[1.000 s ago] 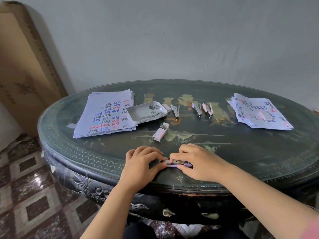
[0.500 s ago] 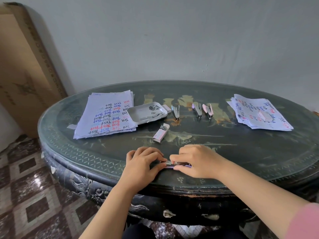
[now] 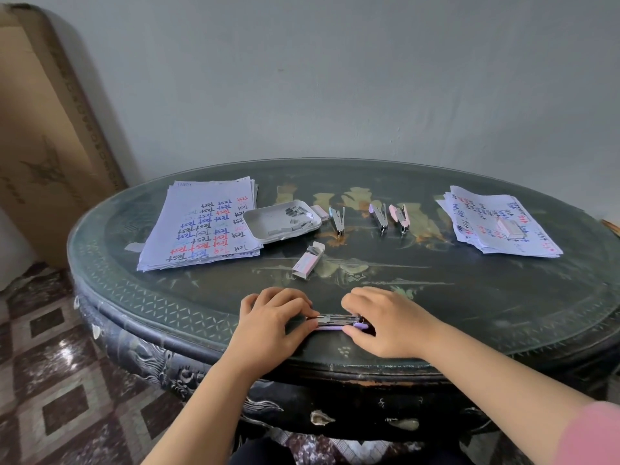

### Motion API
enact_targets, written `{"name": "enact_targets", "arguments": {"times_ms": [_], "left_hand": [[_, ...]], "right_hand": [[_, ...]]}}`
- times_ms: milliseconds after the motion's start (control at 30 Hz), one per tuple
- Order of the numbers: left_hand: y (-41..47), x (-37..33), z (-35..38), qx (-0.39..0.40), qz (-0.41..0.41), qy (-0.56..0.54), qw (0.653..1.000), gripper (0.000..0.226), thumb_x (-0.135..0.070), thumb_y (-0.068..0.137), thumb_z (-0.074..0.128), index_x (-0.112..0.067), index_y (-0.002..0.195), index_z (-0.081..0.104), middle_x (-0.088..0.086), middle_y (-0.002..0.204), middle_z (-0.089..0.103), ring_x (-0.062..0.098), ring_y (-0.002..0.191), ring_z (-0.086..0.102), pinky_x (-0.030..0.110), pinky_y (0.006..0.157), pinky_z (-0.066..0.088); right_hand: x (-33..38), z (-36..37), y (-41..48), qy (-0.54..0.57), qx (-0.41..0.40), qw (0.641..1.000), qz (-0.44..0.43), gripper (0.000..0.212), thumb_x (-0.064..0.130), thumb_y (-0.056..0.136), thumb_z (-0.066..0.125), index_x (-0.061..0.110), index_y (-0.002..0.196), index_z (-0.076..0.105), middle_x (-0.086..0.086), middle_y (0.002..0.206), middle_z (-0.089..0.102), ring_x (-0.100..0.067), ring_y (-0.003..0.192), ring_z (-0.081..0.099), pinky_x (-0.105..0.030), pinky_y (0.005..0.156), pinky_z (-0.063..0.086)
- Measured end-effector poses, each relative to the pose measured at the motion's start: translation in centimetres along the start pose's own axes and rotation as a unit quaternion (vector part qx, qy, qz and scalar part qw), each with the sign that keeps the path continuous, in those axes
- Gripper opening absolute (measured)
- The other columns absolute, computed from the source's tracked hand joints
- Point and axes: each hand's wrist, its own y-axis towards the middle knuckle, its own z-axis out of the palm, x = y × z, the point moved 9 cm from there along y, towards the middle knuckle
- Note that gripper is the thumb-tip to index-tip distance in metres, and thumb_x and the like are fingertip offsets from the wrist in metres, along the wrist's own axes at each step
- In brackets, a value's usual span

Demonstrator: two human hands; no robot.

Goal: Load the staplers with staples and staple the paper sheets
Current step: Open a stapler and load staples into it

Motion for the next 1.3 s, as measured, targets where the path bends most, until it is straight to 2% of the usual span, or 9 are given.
{"name": "enact_targets", "arguments": {"times_ms": [167,267,333,433,633,767,867,1000,1300], "left_hand": [[0.0,0.2,-0.1,-0.002,0.0,-0.005,1.0,0.032,-0.068,0.082,0.039,-0.045,0.093,0.058,-0.037,0.11,0.05,-0.003,0.117,0.04,0.03,0.098,0.021],[0.0,0.3,-0.1,-0.005,-0.002,-0.012,1.0,0.032,-0.068,0.082,0.04,-0.045,0.093,0.059,-0.038,0.11,0.051,-0.003,0.116,0.041,0.029,0.097,0.022],[0.1,0.3,-0.3,-0.006,-0.002,-0.014,1.0,0.03,-0.067,0.081,0.042,-0.045,0.093,0.059,-0.038,0.11,0.052,-0.003,0.116,0.042,0.029,0.096,0.022],[0.0,0.3,-0.3,-0.005,-0.002,-0.013,1.0,0.03,-0.067,0.081,0.042,-0.045,0.094,0.059,-0.038,0.11,0.052,-0.003,0.115,0.042,0.029,0.096,0.022],[0.0,0.4,-0.2,-0.009,-0.003,-0.017,1.0,0.026,-0.065,0.082,0.044,-0.046,0.094,0.058,-0.039,0.109,0.052,-0.004,0.114,0.043,0.029,0.096,0.023],[0.0,0.5,-0.2,-0.012,-0.004,-0.017,1.0,0.027,-0.065,0.081,0.044,-0.046,0.094,0.058,-0.039,0.108,0.052,-0.005,0.113,0.043,0.028,0.096,0.022],[0.0,0.4,-0.2,-0.014,-0.002,-0.014,1.0,0.028,-0.065,0.082,0.044,-0.045,0.093,0.059,-0.038,0.109,0.053,-0.004,0.113,0.043,0.028,0.096,0.022],[0.0,0.4,-0.2,-0.015,-0.002,-0.015,1.0,0.028,-0.066,0.081,0.044,-0.046,0.093,0.059,-0.038,0.108,0.053,-0.003,0.112,0.045,0.029,0.095,0.023],[0.0,0.4,-0.3,-0.015,0.0,-0.014,1.0,0.028,-0.065,0.082,0.043,-0.045,0.093,0.058,-0.037,0.108,0.053,-0.002,0.112,0.045,0.029,0.095,0.023]], "right_hand": [[-1.7,-1.6,-1.2,0.126,-0.099,0.984,0.078,0.021,0.032,0.091,0.057,0.018,0.076,0.05,0.01,0.067,0.05,-0.009,0.06,0.043,-0.029,0.055,0.043],[-1.4,-0.8,-1.2,0.147,-0.063,0.983,0.086,0.006,0.025,0.095,0.054,0.022,0.098,0.057,0.007,0.079,0.059,-0.011,0.074,0.053,-0.031,0.067,0.047],[-0.5,-0.3,-0.9,0.089,-0.015,0.994,0.056,0.031,0.015,0.096,0.049,0.031,0.122,0.054,0.007,0.09,0.058,-0.011,0.084,0.052,-0.028,0.072,0.045],[0.2,0.5,-0.3,0.036,0.034,0.999,0.018,0.057,0.0,0.09,0.044,0.039,0.13,0.053,0.005,0.095,0.048,-0.011,0.081,0.04,-0.024,0.069,0.036],[-0.4,0.4,0.1,0.118,0.049,0.99,0.062,0.039,0.008,0.096,0.042,0.032,0.116,0.065,0.005,0.097,0.049,0.002,0.081,0.039,-0.016,0.069,0.028],[-0.5,-0.5,0.3,0.149,0.028,0.985,0.085,0.027,0.012,0.095,0.051,0.026,0.106,0.071,0.009,0.096,0.057,-0.002,0.087,0.051,-0.02,0.078,0.043],[0.0,-1.0,1.0,0.096,0.068,0.99,0.073,0.029,0.013,0.094,0.049,0.029,0.11,0.066,0.012,0.087,0.055,-0.008,0.083,0.051,-0.032,0.077,0.049],[1.4,-1.0,2.4,0.024,0.13,0.991,0.015,0.04,0.008,0.09,0.047,0.035,0.116,0.062,0.011,0.08,0.045,-0.012,0.078,0.046,-0.028,0.067,0.041],[2.1,-0.5,3.2,-0.038,0.191,0.981,-0.017,0.035,0.015,0.094,0.052,0.033,0.122,0.062,0.004,0.104,0.064,-0.02,0.102,0.058,-0.036,0.08,0.049]]}}
